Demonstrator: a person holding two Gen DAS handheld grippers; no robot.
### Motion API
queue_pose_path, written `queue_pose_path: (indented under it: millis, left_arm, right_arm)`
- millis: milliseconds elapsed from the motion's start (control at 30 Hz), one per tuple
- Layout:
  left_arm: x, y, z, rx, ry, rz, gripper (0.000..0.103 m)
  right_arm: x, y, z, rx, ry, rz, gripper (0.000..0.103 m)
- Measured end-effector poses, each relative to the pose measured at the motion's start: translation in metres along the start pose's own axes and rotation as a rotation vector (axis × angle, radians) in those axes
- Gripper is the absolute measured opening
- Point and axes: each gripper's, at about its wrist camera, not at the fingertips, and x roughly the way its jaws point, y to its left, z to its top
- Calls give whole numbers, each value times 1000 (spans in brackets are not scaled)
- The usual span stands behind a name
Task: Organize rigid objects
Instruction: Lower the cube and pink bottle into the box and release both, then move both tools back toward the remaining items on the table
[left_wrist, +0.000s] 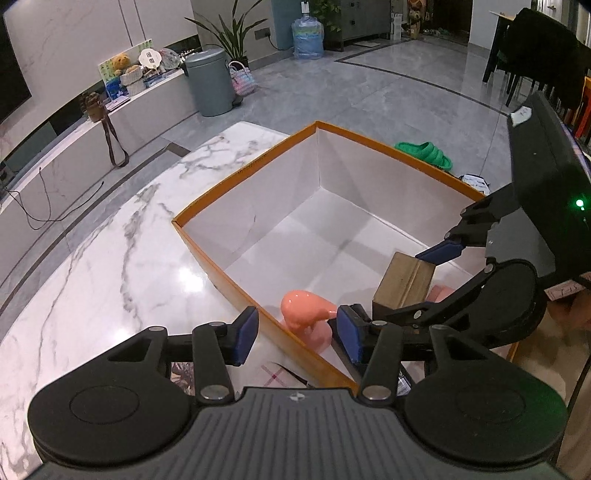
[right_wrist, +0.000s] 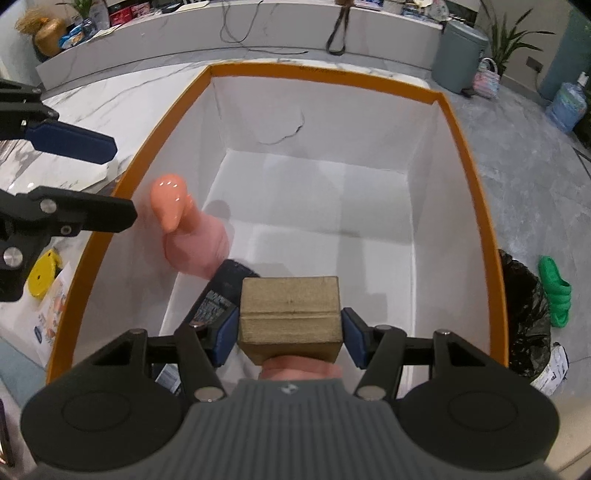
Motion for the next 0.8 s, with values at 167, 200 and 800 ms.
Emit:
queue_pose_path:
  millis: [167,200,800]
  left_arm:
    - [-8,-1,-6,-5,6,11,59]
    - [-10,0,-8,-7,8,13,59]
    - [-68,8,-43,-91,-36,36,57]
  right_arm:
    - [9,6,-2,-26,34,-11,62]
    - [9,7,-4,-24,38,-11,62]
    - [-81,62,-10,-123,-234,-33,75]
